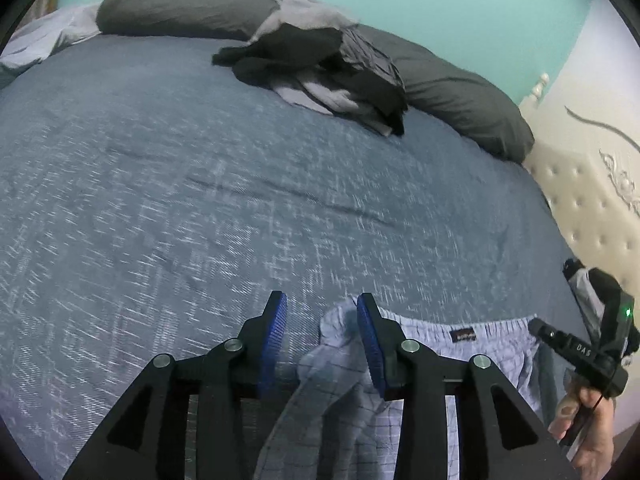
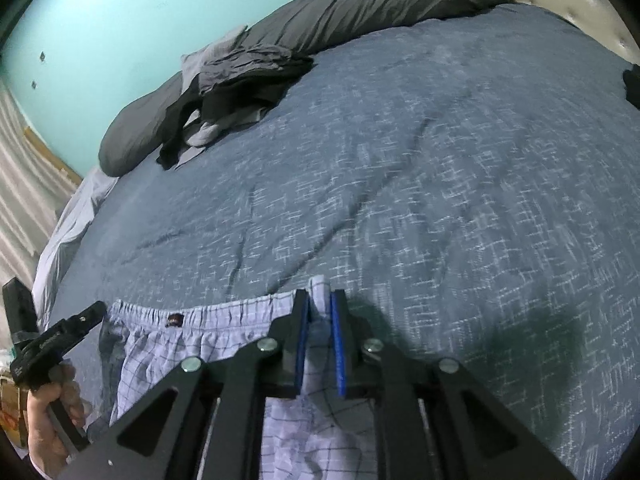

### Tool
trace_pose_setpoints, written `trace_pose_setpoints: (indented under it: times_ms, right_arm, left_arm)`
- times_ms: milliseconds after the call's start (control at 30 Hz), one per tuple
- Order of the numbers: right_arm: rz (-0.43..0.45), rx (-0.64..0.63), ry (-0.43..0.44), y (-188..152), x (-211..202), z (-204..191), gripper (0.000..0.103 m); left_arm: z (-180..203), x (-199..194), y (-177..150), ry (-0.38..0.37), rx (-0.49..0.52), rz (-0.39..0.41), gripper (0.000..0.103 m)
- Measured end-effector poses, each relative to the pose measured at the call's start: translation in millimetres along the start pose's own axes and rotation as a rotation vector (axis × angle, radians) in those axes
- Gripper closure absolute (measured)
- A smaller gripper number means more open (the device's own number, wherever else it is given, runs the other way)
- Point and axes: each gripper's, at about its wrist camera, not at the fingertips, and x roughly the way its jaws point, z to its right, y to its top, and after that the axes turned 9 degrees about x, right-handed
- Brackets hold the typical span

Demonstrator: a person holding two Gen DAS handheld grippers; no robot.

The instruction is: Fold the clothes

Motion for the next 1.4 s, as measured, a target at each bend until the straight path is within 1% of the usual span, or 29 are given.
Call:
trace_pose_setpoints:
  times_ms: [133, 333, 367, 400, 467, 533, 600, 633, 700, 733, 900, 933, 1000, 1200, 1233, 1267, 1300, 1400]
  right_arm:
    - [0.021, 0.017, -0.008, 2, -5, 2, 0.087]
    - [0.048, 0.031, 0.044, 4, -15, -5, 0.085]
    - [0.052, 0.030, 0.053, 4, -16, -6, 0.085]
    - [0.053, 0.027, 0.056, 4, -17, -7, 0.085]
    - [0.046, 0.024, 0.059, 1, -18, -8, 0.084]
    - [0.033, 0.026, 0.062, -1, -16, -9, 0.084]
    - [0.027, 0.019, 0.062, -5, -19, -10, 0.084]
    - [0.025, 0.014, 0.059, -8, -20, -11, 0.084]
    - [0.024, 0.004, 0.059, -12, -24, -12, 0.084]
    - [0.021, 0.002, 0.061, -14, -25, -13, 0.084]
    - [0.005, -0.010, 0.060, -31, -39, -12, 0.083]
    - [-0.001, -0.006, 0.057, -35, -42, -10, 0.082]
    - [-0.014, 0.002, 0.051, -43, -47, -7, 0.074]
    - [-0.048, 0.029, 0.034, -66, -66, 3, 0.069]
    - [-0.049, 0.034, 0.031, -70, -69, 4, 0.066]
    - [-0.052, 0.042, 0.030, -74, -72, 5, 0.062]
    - [-0.057, 0.049, 0.027, -78, -75, 7, 0.061]
    - [-0.070, 0.064, 0.024, -90, -82, 9, 0.060]
  left_arm:
    - [1, -1, -1, 0.000, 0.008, -0.003, 0.063]
    - [7, -3, -5, 0.016, 0.046, -0.008, 0.063]
    - [8, -4, -6, 0.019, 0.047, -0.005, 0.061]
    - [8, -6, -7, 0.022, 0.048, -0.002, 0.054]
    - [8, -11, -9, 0.034, 0.060, 0.008, 0.046]
    - [9, -19, -11, 0.046, 0.072, 0.019, 0.042]
    - [10, -27, -14, 0.050, 0.080, 0.032, 0.035]
    - [9, -32, -15, 0.046, 0.073, 0.036, 0.033]
    - [8, -39, -19, 0.040, 0.060, 0.042, 0.025]
    - [9, -44, -23, 0.042, 0.058, 0.042, 0.023]
    - [11, -59, -45, 0.042, 0.060, 0.018, 0.022]
    - [12, -61, -50, 0.041, 0.062, 0.011, 0.021]
    - [12, -65, -57, 0.031, 0.059, 0.000, 0.012]
    - [19, -83, -75, 0.023, 0.048, -0.006, 0.008]
    - [21, -86, -79, 0.025, 0.051, -0.005, 0.008]
    - [23, -90, -83, 0.029, 0.053, -0.005, 0.005]
    - [25, -94, -86, 0.032, 0.056, -0.005, 0.002]
    - [30, -104, -95, 0.034, 0.059, -0.001, 0.002]
